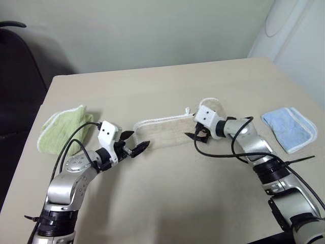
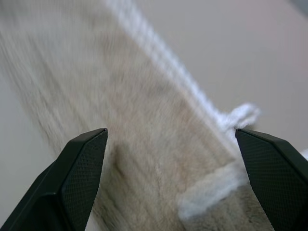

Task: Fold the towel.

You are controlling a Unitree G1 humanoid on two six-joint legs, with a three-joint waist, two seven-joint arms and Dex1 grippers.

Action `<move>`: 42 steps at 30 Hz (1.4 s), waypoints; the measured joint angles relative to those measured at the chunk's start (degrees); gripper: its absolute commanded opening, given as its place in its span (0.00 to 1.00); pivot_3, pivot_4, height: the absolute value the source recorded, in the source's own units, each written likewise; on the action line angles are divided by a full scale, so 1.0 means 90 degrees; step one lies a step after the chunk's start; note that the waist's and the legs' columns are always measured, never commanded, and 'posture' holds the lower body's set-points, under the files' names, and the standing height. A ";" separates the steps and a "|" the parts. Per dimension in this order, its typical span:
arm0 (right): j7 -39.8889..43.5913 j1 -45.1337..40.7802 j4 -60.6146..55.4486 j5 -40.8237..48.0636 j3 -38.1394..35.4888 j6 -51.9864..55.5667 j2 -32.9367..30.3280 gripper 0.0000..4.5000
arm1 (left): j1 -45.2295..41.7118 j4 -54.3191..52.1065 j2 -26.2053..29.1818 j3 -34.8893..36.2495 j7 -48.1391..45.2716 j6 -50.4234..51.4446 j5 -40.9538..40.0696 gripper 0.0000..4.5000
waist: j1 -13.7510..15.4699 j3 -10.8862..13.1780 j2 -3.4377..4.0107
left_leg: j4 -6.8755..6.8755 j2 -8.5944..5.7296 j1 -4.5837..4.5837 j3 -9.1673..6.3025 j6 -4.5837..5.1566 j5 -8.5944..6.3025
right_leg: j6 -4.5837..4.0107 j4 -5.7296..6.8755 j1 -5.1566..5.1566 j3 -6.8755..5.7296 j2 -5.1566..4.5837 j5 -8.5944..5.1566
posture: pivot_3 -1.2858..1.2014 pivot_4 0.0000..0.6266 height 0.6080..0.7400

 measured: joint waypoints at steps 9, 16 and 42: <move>-0.0419 -0.0104 0.0812 0.0250 -0.1016 0.0421 -0.0131 0.22 | 0.0397 -0.0595 -0.0036 0.0770 0.0164 0.0931 -0.1238 1.00 | 0.0004 -0.0005 -0.0012 | -0.0007 0.0003 0.0034 0.0000 -0.0007 0.0001 | -0.0009 0.0006 0.0023 0.0004 0.0006 -0.0006 | 0.52 0.24 0.96; -0.0681 -0.0053 0.2509 -0.0065 -0.0845 -0.0252 0.0434 0.07 | 0.0781 -0.1001 -0.0050 0.1318 0.0718 0.2193 -0.2984 1.00 | 0.0003 -0.0001 -0.0006 | -0.0014 0.0012 0.0041 0.0000 -0.0012 -0.0002 | 0.0004 0.0009 0.0022 0.0003 0.0013 0.0002 | 0.52 0.24 0.96; -0.0883 0.0239 0.1449 0.0113 -0.1042 -0.0953 0.1046 0.07 | -0.1188 0.1813 -0.1352 0.1236 0.6007 0.3110 -0.6375 1.00 | 0.0256 0.0004 0.0007 | -0.0018 -0.0018 0.0239 0.0000 -0.0054 -0.0025 | -0.0055 0.0014 0.0214 0.0017 0.0038 -0.0046 | 0.52 0.24 0.96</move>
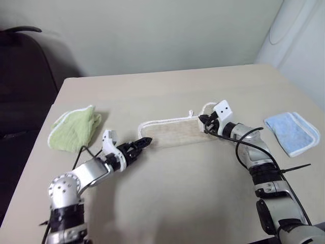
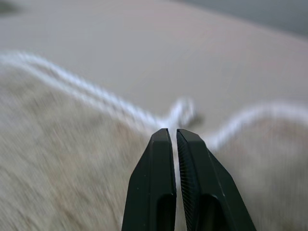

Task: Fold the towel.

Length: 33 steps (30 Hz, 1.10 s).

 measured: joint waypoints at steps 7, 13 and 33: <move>-0.0083 0.0087 -0.0578 0.0164 -0.0160 0.0256 -0.0014 0.06 | -0.0698 0.0846 -0.0243 -0.0046 -0.0002 -0.0009 0.0365 0.87 | 0.0058 0.0000 0.0000 | 0.0000 -0.0021 0.0012 -0.0003 0.0000 0.0004 | 0.0003 0.0000 0.0023 0.0003 -0.0001 -0.0014 | 0.52 0.24 0.96; -0.0225 0.0204 -0.0846 0.0259 -0.0187 0.0405 -0.0008 0.06 | -0.0973 0.1213 -0.0388 -0.0031 -0.0030 -0.0115 0.0945 0.40 | 0.0073 0.0000 0.0000 | -0.0004 -0.0026 0.0011 0.0001 -0.0002 0.0000 | 0.0009 -0.0001 0.0019 0.0017 -0.0002 -0.0026 | 0.52 0.24 0.96; -0.0443 0.0401 -0.1021 0.0387 -0.0534 0.0494 -0.0251 0.06 | -0.0934 0.0721 0.1817 0.1287 -0.1174 -0.0089 0.1278 0.01 | -0.0123 0.0076 -0.0122 | -0.0053 0.0057 -0.0030 0.0001 -0.0156 -0.0002 | -0.0035 0.0000 -0.0092 0.0028 0.0117 -0.0035 | 0.52 0.24 0.96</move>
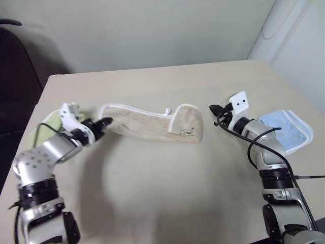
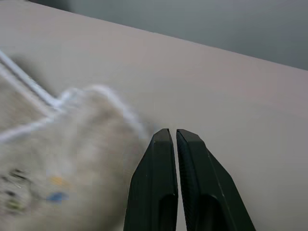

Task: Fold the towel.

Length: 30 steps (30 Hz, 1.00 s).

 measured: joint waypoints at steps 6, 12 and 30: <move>-0.0055 -0.0068 0.0106 -0.0004 -0.0001 -0.0030 0.0039 0.06 | -0.0748 -0.0078 0.0121 -0.0449 -0.0503 0.0179 0.0097 0.01 | 0.0065 0.0003 -0.0009 | -0.0006 0.0054 -0.0070 -0.0002 0.0010 -0.0006 | 0.0067 -0.0006 -0.0061 -0.0006 -0.0003 0.0037 | 0.52 0.24 0.96; -0.0164 -0.0202 0.0287 -0.0014 -0.0005 -0.0166 0.0127 0.06 | -0.2304 -0.0380 -0.0812 -0.2066 -0.1147 0.0504 0.0482 0.01 | 0.0103 0.0004 -0.0010 | 0.0065 0.0050 -0.0118 -0.0002 0.0046 -0.0028 | 0.0097 -0.0022 -0.0066 -0.0009 -0.0013 0.0054 | 0.52 0.24 0.96; -0.1222 0.0130 0.0026 -0.0020 -0.0679 -0.0333 0.0113 0.06 | -0.3865 0.1655 -0.2905 -0.5471 -0.3227 0.0137 0.4137 0.33 | 0.0008 0.0007 -0.0011 | 0.0075 0.0054 -0.0113 0.0017 0.0126 -0.0065 | 0.0143 -0.0050 -0.0068 0.0014 -0.0011 0.0085 | 0.52 0.24 0.96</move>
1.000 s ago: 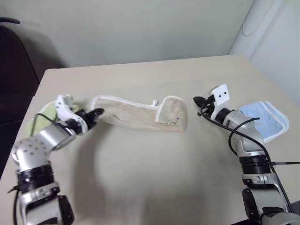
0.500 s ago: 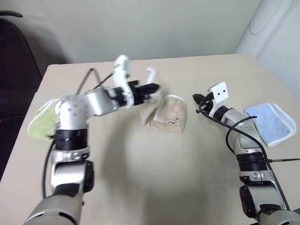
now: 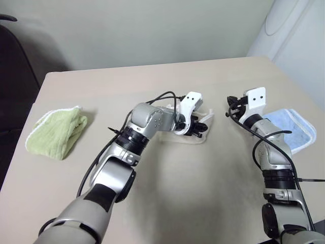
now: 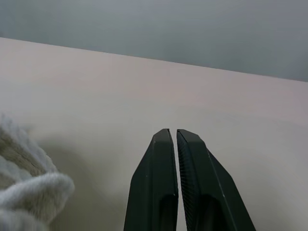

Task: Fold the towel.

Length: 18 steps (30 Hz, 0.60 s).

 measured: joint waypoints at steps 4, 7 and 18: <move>-0.0043 0.0035 -0.0115 0.0008 0.0000 0.0065 0.0000 0.06 | 0.0232 0.0024 -0.0292 0.0946 -0.0040 0.0019 -0.0121 0.46 | 0.0003 0.0000 0.0000 | 0.0005 -0.0001 -0.0001 0.0014 0.0001 0.0002 | 0.0013 -0.0004 0.0000 -0.0004 -0.0001 0.0007 | 0.52 0.24 0.96; -0.0035 0.0034 -0.0180 0.0015 0.0014 0.0091 -0.0002 0.06 | 0.0218 0.0005 -0.0311 0.1891 0.0086 0.0023 -0.0384 0.46 | -0.0008 0.0000 0.0000 | 0.0005 0.0000 0.0005 0.0020 0.0004 0.0006 | 0.0014 -0.0001 0.0002 -0.0003 -0.0001 0.0012 | 0.52 0.24 0.96; 0.0414 -0.0061 -0.0461 0.0298 0.0144 0.0480 -0.0108 0.00 | 0.0578 -0.0697 0.0213 0.2283 -0.0034 -0.0192 0.0005 0.26 | 0.0058 0.0000 0.0002 | 0.0045 -0.0002 -0.0003 0.0020 0.0015 0.0008 | 0.0020 -0.0004 0.0013 -0.0009 -0.0004 0.0024 | 0.52 0.24 0.96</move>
